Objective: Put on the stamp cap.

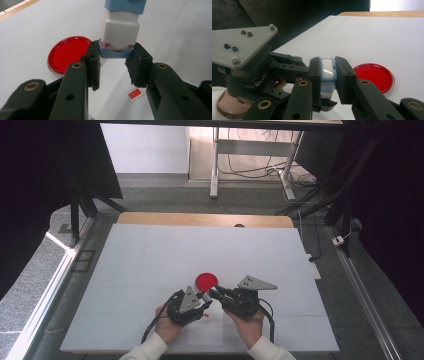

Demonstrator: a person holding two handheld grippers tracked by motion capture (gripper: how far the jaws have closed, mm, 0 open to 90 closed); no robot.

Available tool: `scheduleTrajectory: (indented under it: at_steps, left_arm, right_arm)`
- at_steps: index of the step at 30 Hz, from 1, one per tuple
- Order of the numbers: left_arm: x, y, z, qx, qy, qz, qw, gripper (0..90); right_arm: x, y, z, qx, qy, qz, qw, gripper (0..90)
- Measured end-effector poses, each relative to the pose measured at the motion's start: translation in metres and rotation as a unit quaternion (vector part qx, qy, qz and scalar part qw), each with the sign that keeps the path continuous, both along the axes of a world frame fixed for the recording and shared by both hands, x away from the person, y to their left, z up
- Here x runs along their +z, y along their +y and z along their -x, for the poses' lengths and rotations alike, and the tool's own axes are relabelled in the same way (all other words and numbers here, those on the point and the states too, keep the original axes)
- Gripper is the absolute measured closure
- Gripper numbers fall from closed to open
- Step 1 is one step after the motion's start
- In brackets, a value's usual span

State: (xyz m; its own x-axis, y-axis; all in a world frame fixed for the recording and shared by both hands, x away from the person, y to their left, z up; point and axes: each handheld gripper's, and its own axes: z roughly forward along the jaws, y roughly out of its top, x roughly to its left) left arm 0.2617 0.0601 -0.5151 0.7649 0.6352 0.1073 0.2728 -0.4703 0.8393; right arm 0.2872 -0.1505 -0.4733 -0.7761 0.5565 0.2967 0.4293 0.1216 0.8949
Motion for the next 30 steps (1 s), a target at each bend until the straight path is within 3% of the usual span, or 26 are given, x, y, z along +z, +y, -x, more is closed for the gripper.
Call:
scheduleTrajectory:
  at_steps: [19, 30]
  left_arm:
    - [-0.0012, -0.0015, 0.0015, 0.001, -0.008, -0.013, 0.9999, 64.2]
    - [-0.0008, -0.0001, 0.0015, 0.007, -0.006, -0.005, 0.9999, 64.0]
  right_arm:
    - [-0.0016, 0.002, -0.0008, 0.007, 0.006, 0.012, 0.9999, 75.1]
    - [-0.004, 0.0037, -0.0007, 0.009, 0.007, 0.016, 0.9998, 75.2]
